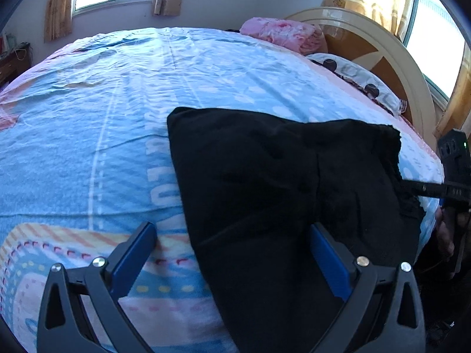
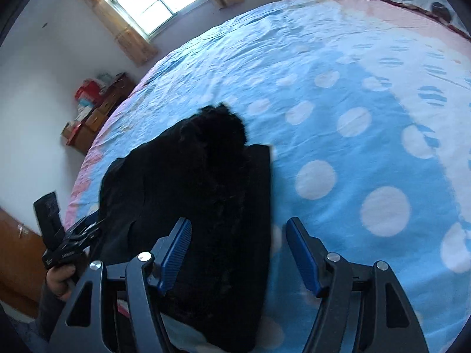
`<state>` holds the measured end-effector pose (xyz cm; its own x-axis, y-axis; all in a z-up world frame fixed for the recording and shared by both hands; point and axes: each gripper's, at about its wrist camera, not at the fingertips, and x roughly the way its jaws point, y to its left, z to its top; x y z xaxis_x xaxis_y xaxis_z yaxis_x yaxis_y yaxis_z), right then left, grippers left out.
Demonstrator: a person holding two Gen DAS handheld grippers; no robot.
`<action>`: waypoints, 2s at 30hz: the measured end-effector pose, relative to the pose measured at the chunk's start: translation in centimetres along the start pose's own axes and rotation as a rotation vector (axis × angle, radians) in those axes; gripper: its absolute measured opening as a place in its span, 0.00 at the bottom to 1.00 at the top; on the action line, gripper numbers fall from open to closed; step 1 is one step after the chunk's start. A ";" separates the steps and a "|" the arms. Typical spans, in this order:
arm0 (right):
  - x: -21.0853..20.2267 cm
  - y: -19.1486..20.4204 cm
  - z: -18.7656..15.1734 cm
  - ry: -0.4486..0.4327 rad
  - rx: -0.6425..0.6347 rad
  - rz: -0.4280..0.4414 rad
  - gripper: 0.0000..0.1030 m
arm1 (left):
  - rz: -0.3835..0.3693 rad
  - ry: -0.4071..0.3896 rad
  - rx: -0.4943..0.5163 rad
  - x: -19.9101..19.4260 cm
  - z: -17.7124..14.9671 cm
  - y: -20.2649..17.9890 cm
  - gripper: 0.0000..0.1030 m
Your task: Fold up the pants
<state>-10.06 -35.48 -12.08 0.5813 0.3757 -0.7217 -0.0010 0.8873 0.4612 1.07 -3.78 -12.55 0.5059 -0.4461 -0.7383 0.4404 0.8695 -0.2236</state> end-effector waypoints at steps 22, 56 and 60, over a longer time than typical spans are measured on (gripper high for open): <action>1.5 -0.6 0.0 -0.035 0.021 0.067 0.34 | -0.097 0.012 -0.005 -0.4 0.2 0.0 0.58; -1.0 8.9 3.8 -0.084 -0.236 0.070 0.20 | 0.032 -0.129 0.008 -6.7 0.6 0.7 0.14; -0.1 10.8 5.9 -0.078 -0.270 0.081 0.20 | 0.061 -0.143 0.005 -7.4 1.2 2.3 0.14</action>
<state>-5.32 -27.52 -4.01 0.6311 0.4358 -0.6417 -0.2604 0.8983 0.3539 -0.76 1.24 -6.78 0.6318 -0.4187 -0.6523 0.4093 0.8949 -0.1780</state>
